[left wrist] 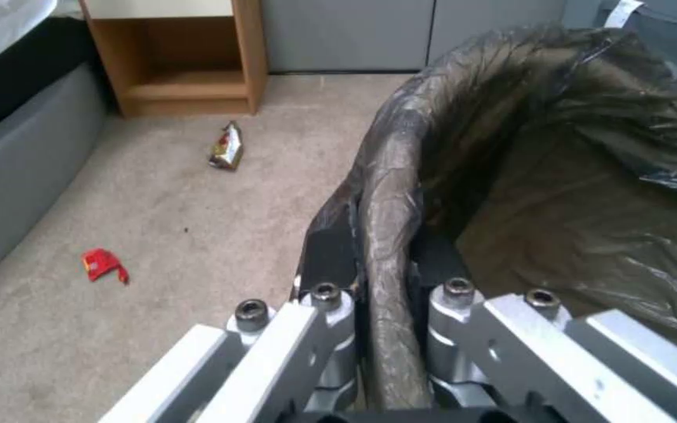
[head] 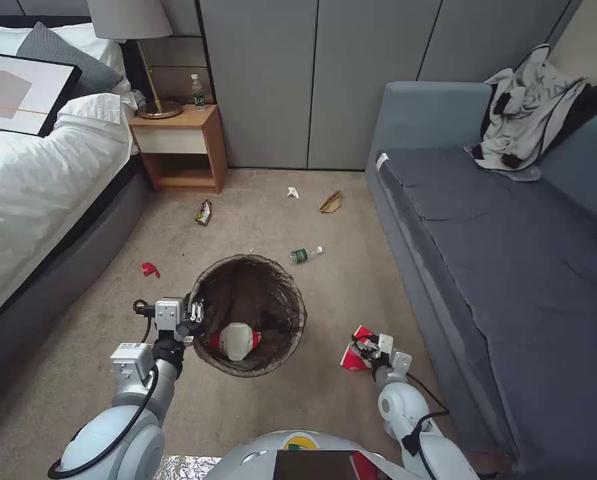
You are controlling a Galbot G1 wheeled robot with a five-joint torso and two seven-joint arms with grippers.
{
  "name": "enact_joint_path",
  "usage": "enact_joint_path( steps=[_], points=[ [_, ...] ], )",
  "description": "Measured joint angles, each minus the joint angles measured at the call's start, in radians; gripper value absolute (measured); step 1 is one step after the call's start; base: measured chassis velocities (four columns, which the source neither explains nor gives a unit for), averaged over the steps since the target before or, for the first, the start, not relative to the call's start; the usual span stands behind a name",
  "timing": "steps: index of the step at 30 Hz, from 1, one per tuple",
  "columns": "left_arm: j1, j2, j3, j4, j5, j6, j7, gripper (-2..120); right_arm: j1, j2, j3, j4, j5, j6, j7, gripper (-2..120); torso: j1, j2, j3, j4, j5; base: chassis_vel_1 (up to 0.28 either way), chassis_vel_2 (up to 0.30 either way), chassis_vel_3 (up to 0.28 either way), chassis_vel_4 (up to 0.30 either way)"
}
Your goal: Pick up the trash bin, then pick up the garbage from the floor and place it into the trash bin.
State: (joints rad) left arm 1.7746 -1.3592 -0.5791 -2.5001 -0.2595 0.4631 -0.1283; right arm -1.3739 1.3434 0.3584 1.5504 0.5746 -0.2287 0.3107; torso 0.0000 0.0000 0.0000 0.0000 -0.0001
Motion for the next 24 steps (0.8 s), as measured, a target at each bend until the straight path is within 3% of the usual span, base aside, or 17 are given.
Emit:
enact_joint_path(
  steps=[14,18,24],
  points=[
    [-0.004,-0.002,0.003,0.000,0.000,-0.003,-0.001,5,0.026,0.055,-0.003,-0.073,-0.035,0.015,0.008,100,0.000,0.000,0.000,0.0000,0.0000,0.000,0.000,0.000,0.000],
    [-0.006,-0.001,0.007,0.000,-0.001,-0.003,0.000,5,0.029,0.067,0.003,-0.089,-0.041,0.022,0.007,91,0.000,0.000,0.000,-0.0001,0.0000,0.000,0.000,0.000,0.000],
    [-0.006,-0.002,0.009,0.000,-0.001,-0.005,0.000,5,0.038,0.081,0.011,-0.107,-0.042,0.026,0.007,67,0.000,0.000,0.000,-0.0001,0.0000,0.000,0.000,0.000,0.000]
  ],
)
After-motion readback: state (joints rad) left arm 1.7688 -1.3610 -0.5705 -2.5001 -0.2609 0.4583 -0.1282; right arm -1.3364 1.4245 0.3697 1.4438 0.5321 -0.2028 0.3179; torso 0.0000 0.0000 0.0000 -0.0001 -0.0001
